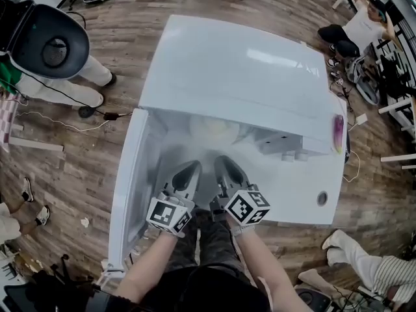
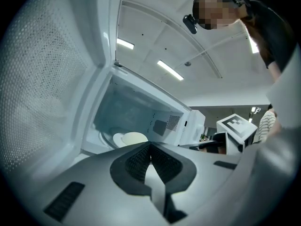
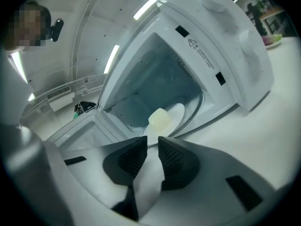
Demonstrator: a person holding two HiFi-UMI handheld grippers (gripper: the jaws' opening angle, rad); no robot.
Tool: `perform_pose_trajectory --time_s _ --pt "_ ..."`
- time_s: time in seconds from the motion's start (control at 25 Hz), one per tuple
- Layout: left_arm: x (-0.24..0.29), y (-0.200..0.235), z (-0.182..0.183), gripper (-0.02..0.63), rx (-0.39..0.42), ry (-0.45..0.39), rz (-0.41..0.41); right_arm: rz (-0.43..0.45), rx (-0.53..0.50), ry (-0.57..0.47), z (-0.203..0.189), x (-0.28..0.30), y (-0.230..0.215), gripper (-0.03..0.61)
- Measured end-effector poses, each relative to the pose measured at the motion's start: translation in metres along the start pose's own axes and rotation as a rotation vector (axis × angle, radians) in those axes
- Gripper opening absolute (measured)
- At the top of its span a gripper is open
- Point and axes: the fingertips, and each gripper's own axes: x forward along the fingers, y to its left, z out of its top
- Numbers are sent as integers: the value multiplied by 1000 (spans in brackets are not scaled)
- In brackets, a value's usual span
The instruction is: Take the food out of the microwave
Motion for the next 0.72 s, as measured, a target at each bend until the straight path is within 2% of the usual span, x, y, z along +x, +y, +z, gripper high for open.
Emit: perform_pose_trajectory --time_s 0.36,0.72 --pt "-3 10 -9 9 -6 16 18 -57 332 -20 -9 23 -14 140" --pt "-2 21 -10 9 18 5 65 -67 559 -59 -14 40 -16 143"
